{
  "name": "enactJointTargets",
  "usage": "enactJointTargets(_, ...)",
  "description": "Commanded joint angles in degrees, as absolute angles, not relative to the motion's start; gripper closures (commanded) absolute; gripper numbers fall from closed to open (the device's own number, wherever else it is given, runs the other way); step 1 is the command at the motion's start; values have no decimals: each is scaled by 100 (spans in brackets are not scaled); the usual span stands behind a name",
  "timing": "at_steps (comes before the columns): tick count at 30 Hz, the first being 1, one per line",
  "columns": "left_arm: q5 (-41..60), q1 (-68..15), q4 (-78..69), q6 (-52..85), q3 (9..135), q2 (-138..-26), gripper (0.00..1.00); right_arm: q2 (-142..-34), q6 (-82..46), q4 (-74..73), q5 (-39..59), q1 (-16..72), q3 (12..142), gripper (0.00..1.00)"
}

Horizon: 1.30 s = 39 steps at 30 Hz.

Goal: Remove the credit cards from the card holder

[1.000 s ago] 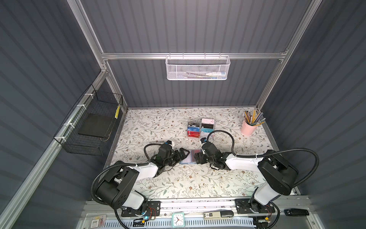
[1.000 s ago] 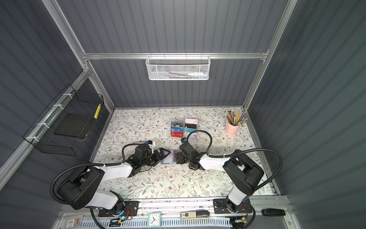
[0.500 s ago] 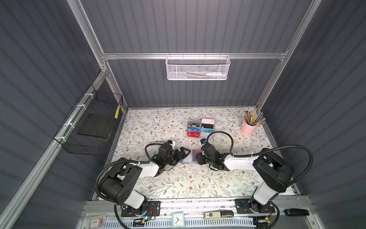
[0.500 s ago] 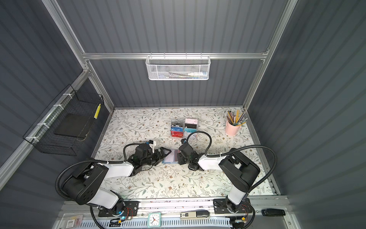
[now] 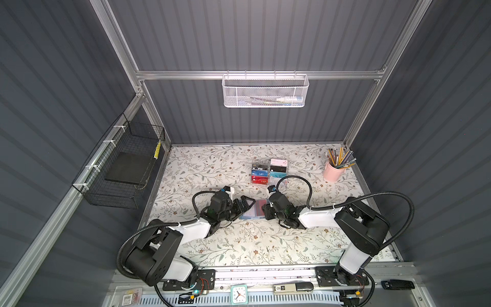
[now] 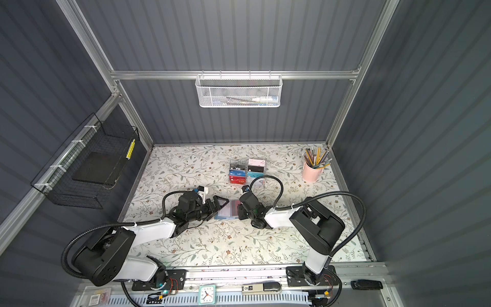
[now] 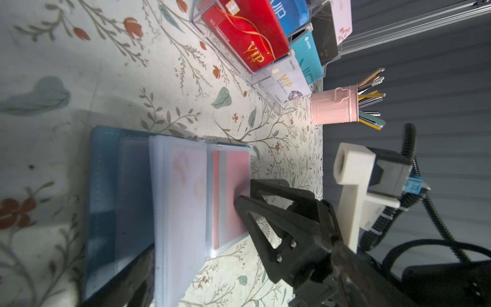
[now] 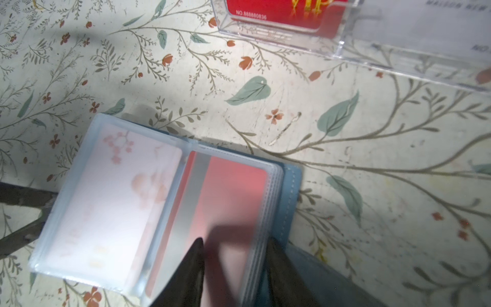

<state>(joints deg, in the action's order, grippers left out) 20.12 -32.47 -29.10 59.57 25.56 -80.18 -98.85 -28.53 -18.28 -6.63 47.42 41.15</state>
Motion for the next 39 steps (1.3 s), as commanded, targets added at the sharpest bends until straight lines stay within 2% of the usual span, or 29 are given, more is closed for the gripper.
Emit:
enactJointTargets(1, 1978, -3243, -2566, 5788, 2731, -7861, 0, -10083, -2958, -1685, -480, 4772, 3990, 61)
enactJointTargets(16, 1572, -3243, -1663, 5448, 2918, -7315, 0, -10125, -3009, -1836, -419, 4773, 3928, 65)
enactJointTargets(39, 1663, -3252, -2122, 5420, 3058, -8241, 0, -10133, -3004, -2013, -412, 4764, 3784, 66)
